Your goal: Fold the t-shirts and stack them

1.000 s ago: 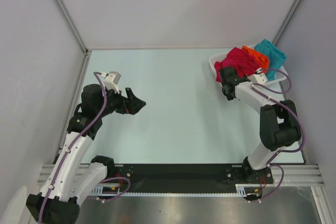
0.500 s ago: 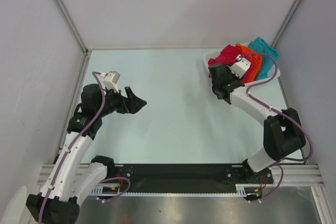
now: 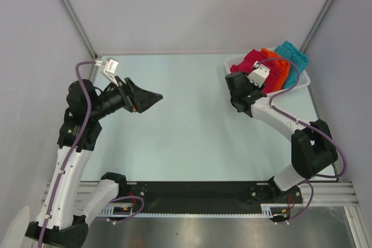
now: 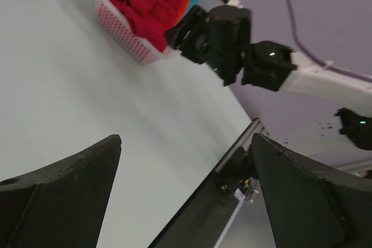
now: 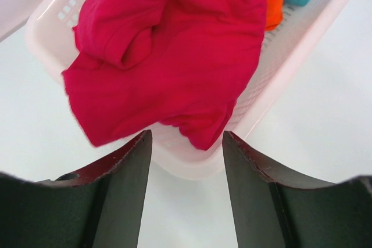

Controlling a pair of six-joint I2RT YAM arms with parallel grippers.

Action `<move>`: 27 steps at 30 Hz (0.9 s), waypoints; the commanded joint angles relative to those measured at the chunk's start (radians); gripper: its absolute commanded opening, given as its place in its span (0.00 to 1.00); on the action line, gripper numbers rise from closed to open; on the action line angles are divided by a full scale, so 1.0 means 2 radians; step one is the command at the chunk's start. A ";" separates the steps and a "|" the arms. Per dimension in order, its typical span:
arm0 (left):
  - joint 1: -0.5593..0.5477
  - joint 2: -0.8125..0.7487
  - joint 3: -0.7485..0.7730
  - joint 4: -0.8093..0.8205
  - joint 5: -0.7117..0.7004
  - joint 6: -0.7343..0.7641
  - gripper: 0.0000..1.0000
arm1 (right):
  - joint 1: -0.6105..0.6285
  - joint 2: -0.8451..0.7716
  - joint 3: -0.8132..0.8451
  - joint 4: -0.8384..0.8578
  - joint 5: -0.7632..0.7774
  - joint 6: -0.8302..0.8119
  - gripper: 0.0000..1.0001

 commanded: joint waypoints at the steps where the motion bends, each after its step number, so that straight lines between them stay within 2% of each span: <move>1: 0.003 0.012 0.085 0.064 0.067 -0.085 1.00 | 0.023 0.016 0.026 0.000 -0.007 -0.012 0.57; 4: 0.004 0.015 0.111 0.097 0.071 -0.153 0.99 | 0.043 0.042 0.042 -0.007 -0.012 -0.013 0.58; 5: 0.004 0.015 0.115 0.110 0.079 -0.197 1.00 | 0.052 0.051 0.046 -0.010 -0.016 -0.012 0.58; 8: 0.003 0.011 0.131 0.143 0.084 -0.255 1.00 | 0.067 0.073 0.057 -0.017 -0.019 -0.012 0.58; 16: 0.003 -0.011 0.179 0.145 0.063 -0.290 1.00 | 0.103 0.117 0.082 -0.028 -0.024 -0.010 0.58; 27: 0.003 -0.015 0.177 0.151 0.074 -0.293 1.00 | 0.111 0.135 0.103 -0.041 -0.018 -0.017 0.58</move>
